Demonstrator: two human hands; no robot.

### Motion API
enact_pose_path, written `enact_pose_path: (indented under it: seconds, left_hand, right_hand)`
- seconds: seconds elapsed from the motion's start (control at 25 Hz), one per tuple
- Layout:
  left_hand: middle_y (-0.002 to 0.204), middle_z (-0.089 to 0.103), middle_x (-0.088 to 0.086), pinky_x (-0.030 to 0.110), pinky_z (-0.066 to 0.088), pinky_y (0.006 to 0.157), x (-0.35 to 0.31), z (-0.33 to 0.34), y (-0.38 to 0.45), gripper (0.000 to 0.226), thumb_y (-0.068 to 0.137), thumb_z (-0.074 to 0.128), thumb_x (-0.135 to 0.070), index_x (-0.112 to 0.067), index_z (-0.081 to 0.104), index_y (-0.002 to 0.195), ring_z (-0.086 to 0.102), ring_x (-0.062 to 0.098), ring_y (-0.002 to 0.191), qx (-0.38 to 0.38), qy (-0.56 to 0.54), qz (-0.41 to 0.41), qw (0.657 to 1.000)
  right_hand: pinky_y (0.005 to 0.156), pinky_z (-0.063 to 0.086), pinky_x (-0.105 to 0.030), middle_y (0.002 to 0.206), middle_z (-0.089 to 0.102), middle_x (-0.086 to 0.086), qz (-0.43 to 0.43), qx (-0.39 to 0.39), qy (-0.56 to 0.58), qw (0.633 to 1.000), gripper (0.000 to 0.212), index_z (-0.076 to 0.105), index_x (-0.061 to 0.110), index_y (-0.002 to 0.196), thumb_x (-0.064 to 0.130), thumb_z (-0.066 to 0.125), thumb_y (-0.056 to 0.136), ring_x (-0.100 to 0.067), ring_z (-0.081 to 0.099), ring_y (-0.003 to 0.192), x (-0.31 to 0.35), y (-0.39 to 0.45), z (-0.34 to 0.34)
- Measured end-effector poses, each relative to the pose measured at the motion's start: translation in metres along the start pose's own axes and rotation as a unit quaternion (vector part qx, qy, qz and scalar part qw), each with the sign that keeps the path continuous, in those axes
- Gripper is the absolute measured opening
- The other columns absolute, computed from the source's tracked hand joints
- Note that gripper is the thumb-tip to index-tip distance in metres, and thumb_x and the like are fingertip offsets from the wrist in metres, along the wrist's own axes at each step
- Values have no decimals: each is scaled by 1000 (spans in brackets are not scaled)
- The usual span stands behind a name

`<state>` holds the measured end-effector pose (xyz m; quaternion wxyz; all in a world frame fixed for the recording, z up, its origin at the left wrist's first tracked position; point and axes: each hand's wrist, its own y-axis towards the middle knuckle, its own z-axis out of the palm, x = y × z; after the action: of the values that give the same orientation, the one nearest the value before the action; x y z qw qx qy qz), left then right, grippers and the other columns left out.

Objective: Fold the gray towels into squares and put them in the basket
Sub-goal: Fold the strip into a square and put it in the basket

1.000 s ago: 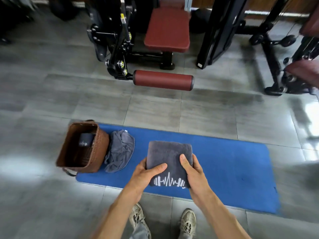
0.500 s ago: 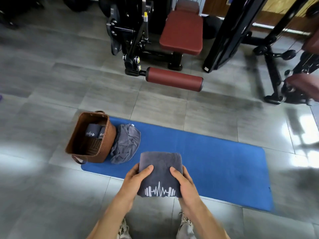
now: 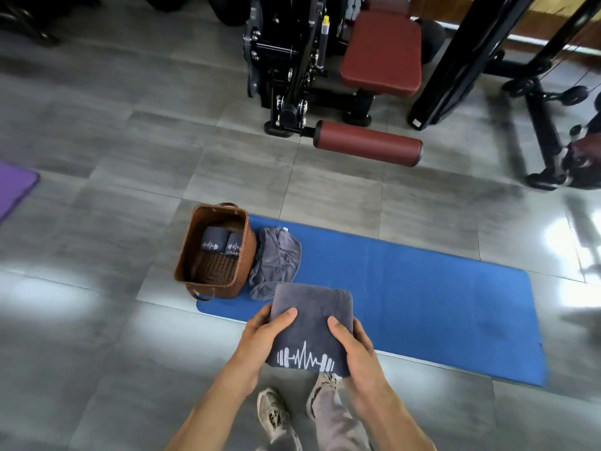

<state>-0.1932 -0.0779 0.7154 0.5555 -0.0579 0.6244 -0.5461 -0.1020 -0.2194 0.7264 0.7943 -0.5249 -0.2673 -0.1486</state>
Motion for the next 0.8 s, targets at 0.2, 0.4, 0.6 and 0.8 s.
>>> enact_pose_path:
  seconds: [0.2,0.4,0.6,0.8]
  left_hand:
    - [101,75,8,46,56,89,-22,-6,23,34,80,77,-24,-16,69,112,72,29,94,-23,-2,-4,1000]
    - [107,74,10,46,55,91,-59,-17,58,46,77,81,-27,-15,66,118,71,30,97,-52,-13,-5,999]
    - [108,74,9,46,55,91,-89,-47,89,58,69,83,-32,-16,65,121,72,29,96,-47,7,-3,999]
    - [97,76,7,36,58,72,-116,-104,125,39,79,79,-23,-16,66,115,74,26,85,-66,5,-18,998]
  right_hand:
    - [89,56,-50,108,72,-19,23,-21,5,999,40,63,5,119,18,73,83,-40,68,102,7,32,22]
    - [96,50,-59,109,72,-21,55,8,35,998,39,65,5,118,18,73,83,-44,66,106,19,71,49]
    - [98,52,-53,114,72,-13,57,44,11,997,47,65,14,122,25,77,78,-34,69,106,23,101,85]
    - [97,53,-52,114,72,-11,73,52,-28,996,58,63,17,124,25,83,70,-32,69,106,3,130,144]
